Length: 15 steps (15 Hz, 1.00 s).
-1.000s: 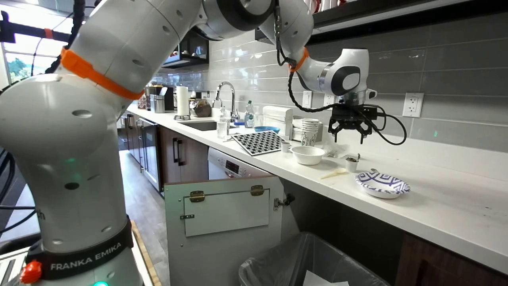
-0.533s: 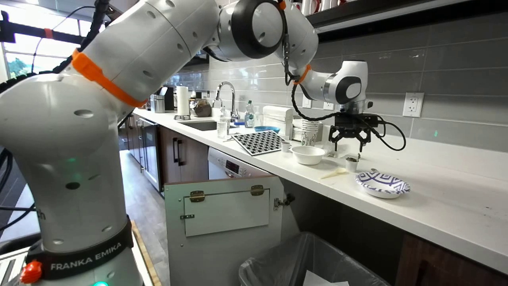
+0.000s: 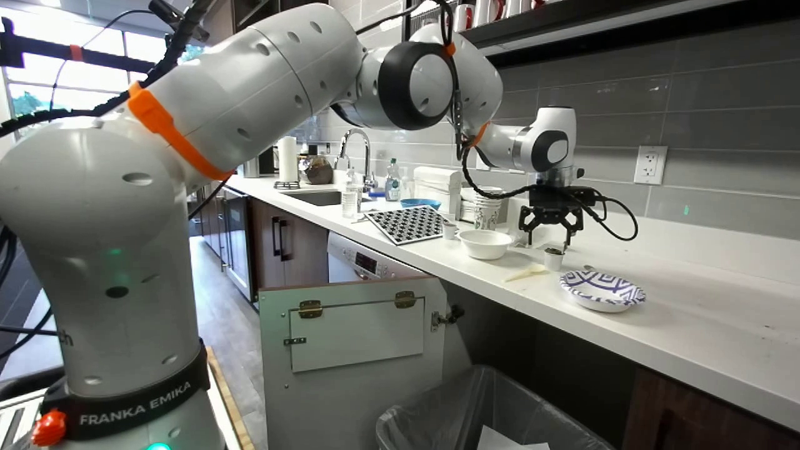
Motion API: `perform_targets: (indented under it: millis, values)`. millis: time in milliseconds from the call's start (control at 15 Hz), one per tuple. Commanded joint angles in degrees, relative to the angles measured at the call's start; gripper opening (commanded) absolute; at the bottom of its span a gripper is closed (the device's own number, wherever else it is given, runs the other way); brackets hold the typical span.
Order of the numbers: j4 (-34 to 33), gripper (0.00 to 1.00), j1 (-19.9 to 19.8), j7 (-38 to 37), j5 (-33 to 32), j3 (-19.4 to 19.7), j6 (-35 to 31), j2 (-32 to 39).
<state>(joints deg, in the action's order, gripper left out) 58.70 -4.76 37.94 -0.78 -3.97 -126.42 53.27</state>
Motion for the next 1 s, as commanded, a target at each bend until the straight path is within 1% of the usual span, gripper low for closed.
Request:
perform_targets:
  millis: [0,267,600,933]
  values:
    - [-6.9,1.00,0.4,0.0,-2.0,0.3,3.6,4.4]
    - [-8.9,1.00,0.3,0.1,-2.7,0.7,5.9,4.9]
    - [-11.6,1.00,0.7,-0.6,-3.8,1.6,11.6,6.0]
    - [-13.9,1.00,0.6,0.0,-3.8,1.5,14.8,7.3]
